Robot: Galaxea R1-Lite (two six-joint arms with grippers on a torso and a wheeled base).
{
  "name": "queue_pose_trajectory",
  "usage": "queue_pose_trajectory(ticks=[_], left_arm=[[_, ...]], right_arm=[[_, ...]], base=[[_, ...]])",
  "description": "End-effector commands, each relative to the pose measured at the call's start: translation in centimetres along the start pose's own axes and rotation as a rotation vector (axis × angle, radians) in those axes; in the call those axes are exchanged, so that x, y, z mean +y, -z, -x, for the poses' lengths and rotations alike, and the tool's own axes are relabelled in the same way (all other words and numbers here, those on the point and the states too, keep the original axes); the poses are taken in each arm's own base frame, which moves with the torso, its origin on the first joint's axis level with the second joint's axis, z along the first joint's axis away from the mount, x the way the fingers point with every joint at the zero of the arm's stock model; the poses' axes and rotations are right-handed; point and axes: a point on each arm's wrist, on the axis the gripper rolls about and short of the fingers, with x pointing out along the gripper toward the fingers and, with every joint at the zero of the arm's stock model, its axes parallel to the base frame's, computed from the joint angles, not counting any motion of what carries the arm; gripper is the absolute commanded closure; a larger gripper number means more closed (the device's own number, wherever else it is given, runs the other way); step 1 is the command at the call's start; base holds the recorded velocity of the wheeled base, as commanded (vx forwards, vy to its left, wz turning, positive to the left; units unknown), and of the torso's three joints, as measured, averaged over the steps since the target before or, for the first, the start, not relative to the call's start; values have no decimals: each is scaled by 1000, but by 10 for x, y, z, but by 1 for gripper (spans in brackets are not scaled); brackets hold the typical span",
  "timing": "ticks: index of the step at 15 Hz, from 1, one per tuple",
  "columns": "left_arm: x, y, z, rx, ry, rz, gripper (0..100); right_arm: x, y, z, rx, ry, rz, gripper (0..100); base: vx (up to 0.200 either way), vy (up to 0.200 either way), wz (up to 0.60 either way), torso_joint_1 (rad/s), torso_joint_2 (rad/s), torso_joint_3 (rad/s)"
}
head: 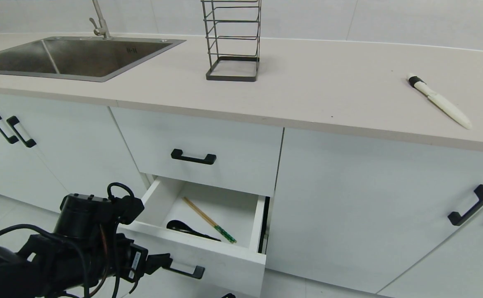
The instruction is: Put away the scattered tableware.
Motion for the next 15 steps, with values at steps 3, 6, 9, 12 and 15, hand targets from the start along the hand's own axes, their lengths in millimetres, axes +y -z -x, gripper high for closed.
queue_pose_trajectory(ticks=[3,6,9,12,15], left_arm=[[1,-3,-10,-28,3,-1,0],[11,-4,-19,-47,-20,20,0],[16,-7,-30,-92,-31,28,0],[18,-11,-44,-113,-34,25,0],[20,-20,-59,-165,-24,18,0]], right_arm=[[0,0,0,2,0,2,0],[0,0,0,4,1,1,0],[0,0,0,2,1,2,0],[0,0,0,2,0,2,0],[0,0,0,2,0,2,0]], base=[[0,0,0,0,0,0],[0,0,0,0,0,0],[0,0,0,0,0,0],[0,0,0,0,0,0],[0,0,0,0,0,0]])
